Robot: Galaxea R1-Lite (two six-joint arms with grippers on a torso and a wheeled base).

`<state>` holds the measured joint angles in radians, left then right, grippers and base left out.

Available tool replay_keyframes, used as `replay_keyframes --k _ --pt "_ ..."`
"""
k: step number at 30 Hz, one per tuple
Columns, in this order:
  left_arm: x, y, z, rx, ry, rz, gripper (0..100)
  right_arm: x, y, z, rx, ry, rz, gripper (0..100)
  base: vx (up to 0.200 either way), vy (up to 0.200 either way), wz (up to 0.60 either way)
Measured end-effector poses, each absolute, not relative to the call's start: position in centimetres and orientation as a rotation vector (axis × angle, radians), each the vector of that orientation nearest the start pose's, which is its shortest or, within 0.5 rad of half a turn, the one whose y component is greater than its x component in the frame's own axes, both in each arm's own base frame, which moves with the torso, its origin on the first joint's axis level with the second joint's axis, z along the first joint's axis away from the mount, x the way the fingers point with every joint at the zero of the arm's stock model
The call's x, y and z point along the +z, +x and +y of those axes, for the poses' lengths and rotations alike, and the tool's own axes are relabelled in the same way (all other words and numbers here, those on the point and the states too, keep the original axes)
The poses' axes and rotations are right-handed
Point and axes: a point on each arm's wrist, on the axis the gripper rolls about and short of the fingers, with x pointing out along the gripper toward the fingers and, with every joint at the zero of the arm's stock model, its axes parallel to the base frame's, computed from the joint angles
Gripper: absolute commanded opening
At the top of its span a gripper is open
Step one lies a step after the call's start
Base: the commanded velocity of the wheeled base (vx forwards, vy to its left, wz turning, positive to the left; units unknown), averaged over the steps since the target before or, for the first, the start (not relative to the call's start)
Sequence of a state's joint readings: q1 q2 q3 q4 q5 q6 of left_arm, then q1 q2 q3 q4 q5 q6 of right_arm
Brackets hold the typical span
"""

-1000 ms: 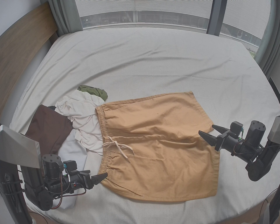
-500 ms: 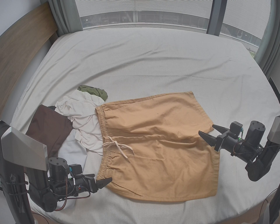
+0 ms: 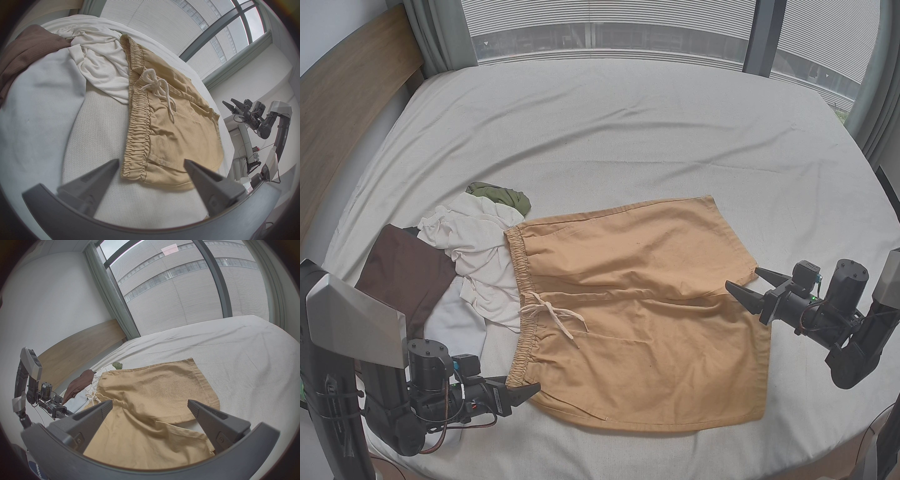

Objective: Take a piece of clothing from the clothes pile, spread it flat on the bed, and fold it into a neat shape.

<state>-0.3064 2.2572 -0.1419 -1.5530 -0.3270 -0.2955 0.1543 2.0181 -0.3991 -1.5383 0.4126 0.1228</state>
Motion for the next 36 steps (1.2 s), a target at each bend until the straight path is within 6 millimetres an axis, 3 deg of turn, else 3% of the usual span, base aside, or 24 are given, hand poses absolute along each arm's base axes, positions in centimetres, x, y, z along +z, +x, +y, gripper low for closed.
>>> replay_keyframes --k 24,25,36 --pt "-1.1 24.0 -7.5 -0.491 -0.282 0.646 0 6.5 27.4 5.1 0.553 0.084 0.213 100 0.000 0.000 0.00" --pt "-1.1 24.0 -7.4 -0.489 -0.280 0.646 100 6.5 27.4 5.1 0.553 0.084 0.214 100 0.000 0.000 0.00" --pt "-1.3 24.2 -7.2 -0.488 -0.274 0.644 100 6.3 27.3 5.1 0.555 0.085 0.221 100 0.000 0.000 0.00"
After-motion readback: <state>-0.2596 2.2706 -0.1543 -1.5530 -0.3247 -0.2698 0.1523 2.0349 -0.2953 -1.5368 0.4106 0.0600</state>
